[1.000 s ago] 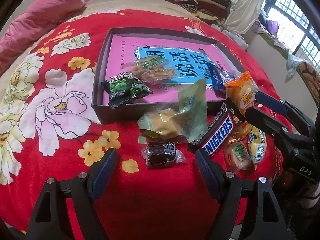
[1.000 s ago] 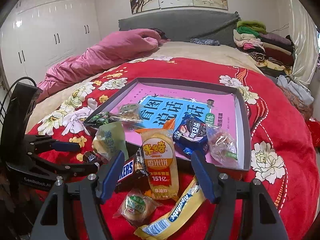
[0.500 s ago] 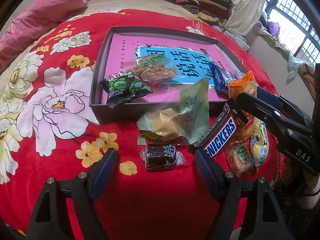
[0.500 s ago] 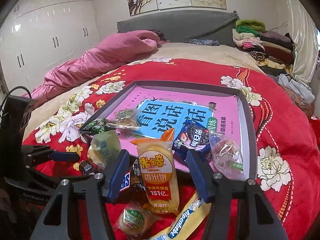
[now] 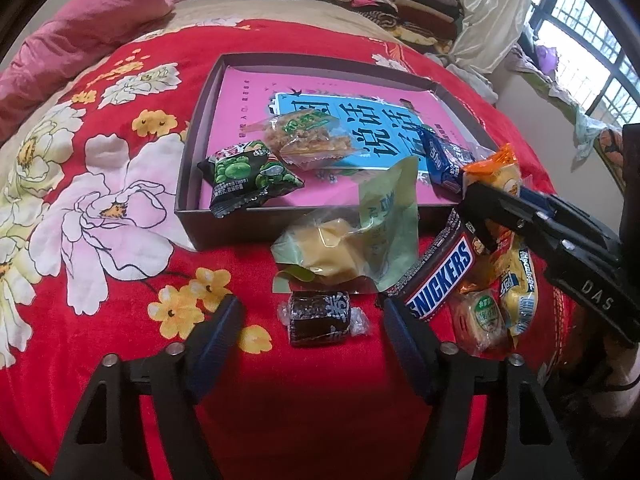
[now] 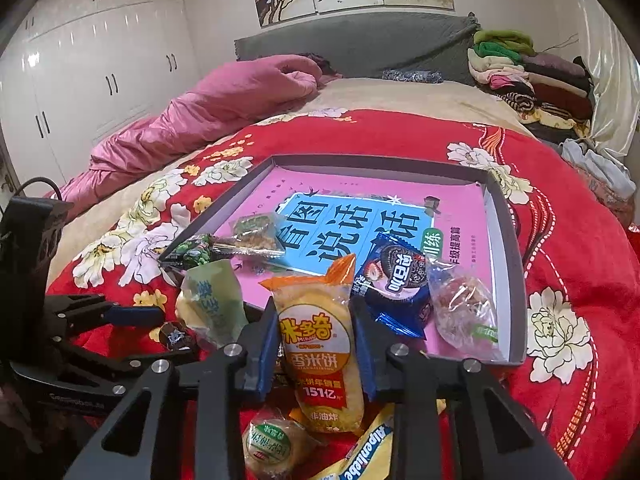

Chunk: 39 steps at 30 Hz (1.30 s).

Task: Organize snacks
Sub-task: 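Grasp the dark chocolate piece with left gripper while right grasps the yellow rice-cracker bag, then carry the chocolate over the tray with left gripper while right lifts the rice-cracker bag over it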

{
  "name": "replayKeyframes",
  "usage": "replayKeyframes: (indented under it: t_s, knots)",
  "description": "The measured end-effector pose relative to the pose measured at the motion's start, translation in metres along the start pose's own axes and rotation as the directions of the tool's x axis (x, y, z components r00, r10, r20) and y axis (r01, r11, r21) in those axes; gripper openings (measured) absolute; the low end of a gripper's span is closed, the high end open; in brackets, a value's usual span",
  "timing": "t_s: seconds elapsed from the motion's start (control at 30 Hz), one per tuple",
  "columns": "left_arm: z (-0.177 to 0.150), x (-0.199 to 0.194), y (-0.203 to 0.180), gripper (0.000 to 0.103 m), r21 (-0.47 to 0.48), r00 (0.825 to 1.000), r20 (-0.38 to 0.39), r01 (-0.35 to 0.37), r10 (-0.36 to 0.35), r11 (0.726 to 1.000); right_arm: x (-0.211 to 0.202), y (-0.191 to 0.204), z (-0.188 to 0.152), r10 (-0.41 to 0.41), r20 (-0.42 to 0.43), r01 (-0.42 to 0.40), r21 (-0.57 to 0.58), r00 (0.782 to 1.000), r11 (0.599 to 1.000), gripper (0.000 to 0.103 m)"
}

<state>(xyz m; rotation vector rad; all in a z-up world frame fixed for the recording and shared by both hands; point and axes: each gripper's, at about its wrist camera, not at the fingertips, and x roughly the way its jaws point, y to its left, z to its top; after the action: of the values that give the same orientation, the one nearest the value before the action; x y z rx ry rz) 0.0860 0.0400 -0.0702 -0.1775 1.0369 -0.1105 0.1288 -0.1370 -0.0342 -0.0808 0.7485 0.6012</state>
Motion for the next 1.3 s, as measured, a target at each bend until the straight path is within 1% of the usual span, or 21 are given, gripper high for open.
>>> replayKeyframes:
  t_s: [0.13,0.27,0.33,0.47,0.6,0.73,1.03,1.3]
  knots:
    - [0.0,0.002,0.001,0.06,0.001,1.0,-0.005,-0.005,0.005,1.0,-0.005,-0.003,0.001,0.003,0.01,-0.003,0.01,1.0,1.0,0.033]
    - [-0.001,0.004,0.002,0.051,0.0,1.0,-0.014,0.0,0.0,1.0,-0.011,-0.006,0.002,0.009,0.026,-0.009,0.024,1.0,1.0,0.033]
    - [-0.001,0.004,0.002,0.042,-0.004,1.0,-0.021,0.01,-0.01,1.0,-0.014,-0.007,0.003,0.011,0.031,-0.012,0.029,0.999,0.999,0.033]
    - [-0.001,0.002,0.002,0.04,-0.005,1.0,-0.025,0.015,-0.015,1.0,-0.02,-0.008,0.004,0.008,0.048,-0.01,0.028,0.999,1.0,0.033]
    - [-0.001,-0.004,0.005,0.04,-0.024,0.999,-0.026,0.025,-0.025,0.999,-0.027,-0.009,0.005,0.017,0.062,-0.019,0.028,0.998,0.999,0.033]
    - [0.0,-0.014,0.006,0.04,-0.04,0.999,-0.014,0.03,-0.03,0.999,-0.033,-0.011,0.006,0.024,0.076,-0.027,0.036,0.997,0.999,0.033]
    - [0.012,-0.048,0.011,0.04,-0.061,0.997,0.077,0.015,-0.01,0.998,-0.045,-0.021,0.011,0.031,0.116,-0.04,0.072,0.993,0.997,0.033]
    - [0.025,-0.06,0.008,0.04,-0.072,0.994,0.109,0.008,0.0,0.997,-0.055,-0.033,0.016,0.029,0.153,-0.046,0.109,0.988,0.993,0.033]
